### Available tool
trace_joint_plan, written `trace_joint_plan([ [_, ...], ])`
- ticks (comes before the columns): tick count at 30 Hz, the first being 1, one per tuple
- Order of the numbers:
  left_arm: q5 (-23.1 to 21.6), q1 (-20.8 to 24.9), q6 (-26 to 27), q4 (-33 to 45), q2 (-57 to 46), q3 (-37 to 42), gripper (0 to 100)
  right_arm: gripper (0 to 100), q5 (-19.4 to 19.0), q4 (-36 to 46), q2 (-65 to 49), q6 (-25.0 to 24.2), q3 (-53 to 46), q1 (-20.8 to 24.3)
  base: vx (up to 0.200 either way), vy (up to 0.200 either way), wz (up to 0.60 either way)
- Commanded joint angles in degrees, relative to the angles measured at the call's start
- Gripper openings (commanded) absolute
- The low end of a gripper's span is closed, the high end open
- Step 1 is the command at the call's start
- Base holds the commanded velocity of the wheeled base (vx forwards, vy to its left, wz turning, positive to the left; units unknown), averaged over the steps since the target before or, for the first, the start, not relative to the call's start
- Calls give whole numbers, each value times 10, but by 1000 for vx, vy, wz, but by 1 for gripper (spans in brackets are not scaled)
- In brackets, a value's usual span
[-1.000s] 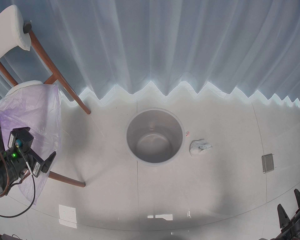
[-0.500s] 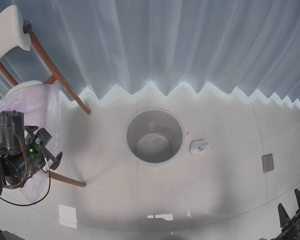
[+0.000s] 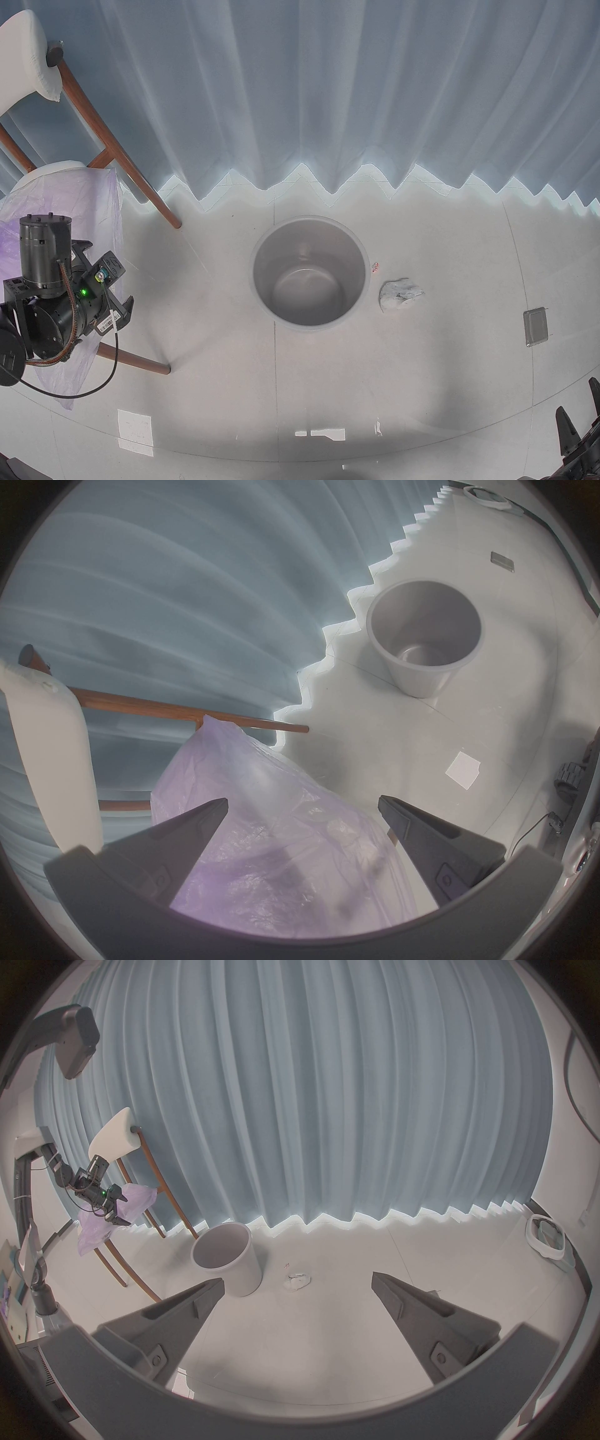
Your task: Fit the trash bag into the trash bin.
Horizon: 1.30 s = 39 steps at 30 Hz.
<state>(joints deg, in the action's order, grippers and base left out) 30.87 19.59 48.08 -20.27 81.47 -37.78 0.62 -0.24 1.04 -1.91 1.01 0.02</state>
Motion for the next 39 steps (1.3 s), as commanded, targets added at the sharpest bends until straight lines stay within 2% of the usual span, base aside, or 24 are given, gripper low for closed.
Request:
trace_joint_plan([
  [1,1,-12,2,-2,20,1,100,100,0,0,-10,0,-10,0,0,0,0],
  [6,1,-31,7,-3,20,9,100,100,0,0,-10,0,-10,0,0,0,0],
  [10,0,-39,36,-6,16,6,100,100,0,0,-10,0,-10,0,0,0,0],
  [23,-7,-87,53,-20,7,5,100,100,-1,0,-10,2,-10,0,0,0,0],
  [24,-8,-91,61,-21,4,4,0,100,-1,0,-10,1,-10,0,0,0,0],
  [29,-34,-90,62,-22,-3,9,0,100,-1,0,-10,1,-10,0,0,0,0],
  [36,-76,-89,58,-21,-71,20,0,100,-1,0,-10,0,-10,0,0,0,0],
  [38,-87,-85,49,-20,-86,19,0,100,-1,0,-10,0,-10,0,0,0,0],
  [39,-104,-74,25,-17,-105,21,0,100,-1,0,-10,0,-10,0,0,0,0],
])
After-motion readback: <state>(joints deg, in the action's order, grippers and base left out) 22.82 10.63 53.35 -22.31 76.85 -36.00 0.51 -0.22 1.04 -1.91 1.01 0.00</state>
